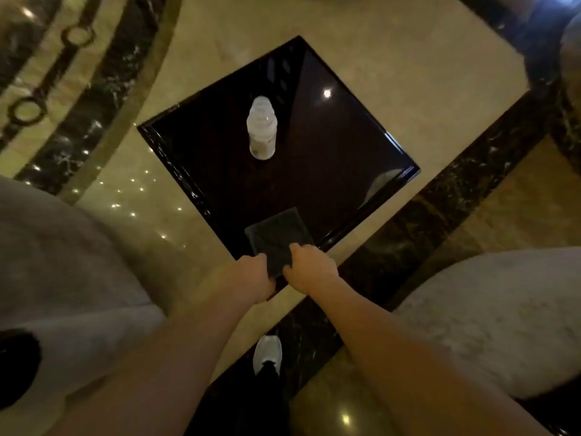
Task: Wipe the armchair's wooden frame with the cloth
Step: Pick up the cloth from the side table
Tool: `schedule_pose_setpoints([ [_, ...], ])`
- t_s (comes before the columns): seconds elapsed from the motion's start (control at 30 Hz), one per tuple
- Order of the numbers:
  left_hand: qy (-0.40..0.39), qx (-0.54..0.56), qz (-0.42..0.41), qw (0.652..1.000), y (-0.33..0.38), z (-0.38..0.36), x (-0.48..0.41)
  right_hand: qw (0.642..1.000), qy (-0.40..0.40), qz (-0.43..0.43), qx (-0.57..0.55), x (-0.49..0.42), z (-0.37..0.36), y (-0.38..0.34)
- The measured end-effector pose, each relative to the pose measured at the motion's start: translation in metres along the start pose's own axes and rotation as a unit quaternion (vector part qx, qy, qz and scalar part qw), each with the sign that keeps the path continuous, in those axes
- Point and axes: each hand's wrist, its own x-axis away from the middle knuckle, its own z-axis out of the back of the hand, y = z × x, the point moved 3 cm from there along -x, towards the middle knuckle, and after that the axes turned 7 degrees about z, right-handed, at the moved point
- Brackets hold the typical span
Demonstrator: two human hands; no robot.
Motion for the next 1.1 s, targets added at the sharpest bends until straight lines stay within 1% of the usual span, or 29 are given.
schedule_pose_setpoints([
  [0.07,0.052,0.087,0.036,0.994,-0.009,-0.013,-0.026,1.0,0.019,-0.006,-0.002,-0.024,-0.012,0.006],
  [0.13,0.107,0.161,0.074,0.978,-0.018,-0.029,-0.054,0.999,0.035,-0.025,0.015,-0.05,-0.029,0.015],
  [0.2,0.134,0.236,0.095,0.958,-0.025,-0.044,-0.073,0.997,0.054,-0.042,0.044,-0.066,-0.044,0.019],
  [0.3,0.164,0.297,0.13,0.932,-0.037,-0.061,-0.093,0.988,0.125,-0.072,0.056,-0.081,-0.059,0.022],
  [0.37,0.187,0.316,0.137,0.92,-0.038,-0.063,-0.101,0.984,0.159,-0.082,0.014,-0.087,-0.061,0.024],
  [0.4,0.197,0.317,0.129,0.919,-0.036,-0.062,-0.104,0.98,0.177,-0.084,-0.034,-0.089,-0.061,0.025],
  [0.43,0.194,0.322,0.123,0.918,-0.033,-0.06,-0.105,0.971,0.194,-0.096,-0.105,-0.089,-0.059,0.026],
  [0.47,0.181,0.342,0.121,0.914,-0.031,-0.059,-0.107,0.952,0.204,-0.125,-0.192,-0.088,-0.057,0.029],
  [0.5,0.156,0.377,0.13,0.904,-0.029,-0.057,-0.108,0.92,0.206,-0.17,-0.286,-0.086,-0.054,0.032],
  [0.53,0.126,0.42,0.142,0.887,-0.028,-0.057,-0.107,0.876,0.192,-0.218,-0.384,-0.082,-0.051,0.035],
  [0.57,0.092,0.467,0.157,0.865,-0.027,-0.056,-0.105,0.816,0.167,-0.255,-0.491,-0.077,-0.047,0.036],
  [0.63,0.026,0.565,0.175,0.806,-0.024,-0.052,-0.091,0.674,0.071,-0.282,-0.679,-0.059,-0.037,0.033],
  [0.67,-0.01,0.611,0.173,0.772,-0.021,-0.05,-0.081,0.619,0.034,-0.277,-0.734,-0.043,-0.03,0.029],
  [0.7,-0.051,0.65,0.164,0.74,-0.016,-0.047,-0.07,0.588,0.015,-0.261,-0.765,-0.026,-0.024,0.025],
  [0.73,-0.094,0.678,0.147,0.714,-0.009,-0.044,-0.058,0.572,0.007,-0.239,-0.785,-0.008,-0.019,0.024],
  [0.77,-0.137,0.688,0.128,0.701,0.0,-0.041,-0.046,0.558,0.006,-0.212,-0.803,0.009,-0.014,0.023],
  [0.8,-0.174,0.683,0.105,0.702,0.009,-0.039,-0.034,0.541,0.011,-0.182,-0.821,0.026,-0.011,0.025],
  [0.87,-0.214,0.646,0.053,0.73,0.035,-0.034,-0.007,0.505,0.033,-0.115,-0.855,0.067,0.001,0.033],
  [0.9,-0.226,0.634,0.026,0.739,0.047,-0.033,0.006,0.493,0.044,-0.081,-0.865,0.089,0.008,0.038],
  [1.0,-0.264,0.612,-0.033,0.745,0.084,-0.039,0.05,0.488,0.078,-0.027,-0.869,0.163,0.025,0.058],
  [1.1,-0.31,0.566,-0.05,0.763,0.117,-0.063,0.104,0.511,0.105,-0.023,-0.853,0.245,0.03,0.08],
])
